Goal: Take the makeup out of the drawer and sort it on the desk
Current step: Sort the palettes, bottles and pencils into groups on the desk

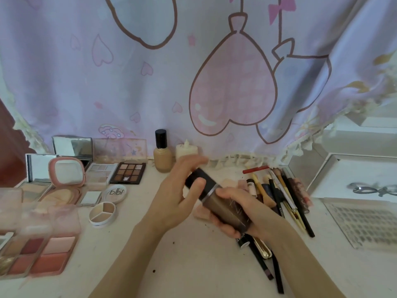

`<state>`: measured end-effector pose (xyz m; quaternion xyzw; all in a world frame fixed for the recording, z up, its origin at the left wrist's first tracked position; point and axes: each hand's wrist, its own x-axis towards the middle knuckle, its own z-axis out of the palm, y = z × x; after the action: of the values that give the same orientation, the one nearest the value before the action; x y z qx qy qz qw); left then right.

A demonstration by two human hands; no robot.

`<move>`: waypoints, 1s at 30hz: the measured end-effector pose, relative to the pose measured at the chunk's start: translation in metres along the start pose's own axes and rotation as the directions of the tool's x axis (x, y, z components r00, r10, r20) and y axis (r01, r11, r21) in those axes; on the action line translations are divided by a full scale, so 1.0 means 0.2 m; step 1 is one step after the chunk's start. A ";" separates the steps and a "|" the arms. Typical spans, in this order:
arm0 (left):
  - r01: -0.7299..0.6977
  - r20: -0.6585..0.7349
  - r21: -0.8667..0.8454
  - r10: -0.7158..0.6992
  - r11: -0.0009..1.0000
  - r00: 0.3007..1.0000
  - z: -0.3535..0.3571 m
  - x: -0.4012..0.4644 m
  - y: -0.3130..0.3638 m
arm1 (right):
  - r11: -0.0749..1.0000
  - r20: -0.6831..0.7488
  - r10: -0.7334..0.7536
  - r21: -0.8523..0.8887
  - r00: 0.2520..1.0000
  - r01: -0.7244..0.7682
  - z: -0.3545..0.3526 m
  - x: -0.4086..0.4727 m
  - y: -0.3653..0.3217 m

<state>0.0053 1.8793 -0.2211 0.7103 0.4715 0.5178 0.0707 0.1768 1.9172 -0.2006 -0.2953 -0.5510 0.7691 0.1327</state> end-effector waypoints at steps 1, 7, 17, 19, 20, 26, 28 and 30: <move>-0.013 0.000 0.028 0.013 1.000 1.000 0.01 0.00 0.01 | 0.999 0.051 0.042 -0.035 0.998 -0.041 0.01 -0.01 0.00; 0.067 -0.132 -0.028 -0.070 0.997 0.989 0.00 0.00 0.04 | 0.992 0.157 0.010 -0.124 0.988 0.010 0.03 0.01 0.02; 0.212 -0.243 -0.199 -0.258 0.957 0.935 -0.02 0.00 0.07 | 0.981 0.068 -0.034 -0.187 0.997 0.047 0.13 0.03 0.00; 0.230 -0.246 -0.227 -0.285 0.946 0.926 -0.02 0.00 0.08 | 0.986 0.058 -0.027 -0.165 0.998 0.036 0.13 0.03 0.00; 0.245 -0.241 -0.244 -0.303 0.938 0.922 -0.02 0.01 0.08 | 0.986 0.046 -0.030 -0.163 0.999 0.037 0.14 0.03 0.00; 0.419 0.082 -0.545 -0.451 0.726 0.889 -0.04 0.02 0.00 | 0.975 -0.111 -0.175 -0.155 0.978 0.157 0.12 0.05 0.04; 0.432 0.240 -0.560 -0.361 0.707 0.901 -0.07 0.01 -0.01 | 0.981 -0.109 -0.188 -0.072 0.976 0.180 0.09 0.04 0.04; 0.443 0.300 -0.552 -0.328 0.706 0.896 -0.08 0.01 0.00 | 0.983 -0.079 -0.183 -0.012 0.980 0.183 0.10 0.03 0.04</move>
<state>-0.0079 1.8751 -0.2124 0.5781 0.4097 0.5484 0.4440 0.1611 1.9029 -0.2058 -0.2740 -0.5718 0.7401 0.2241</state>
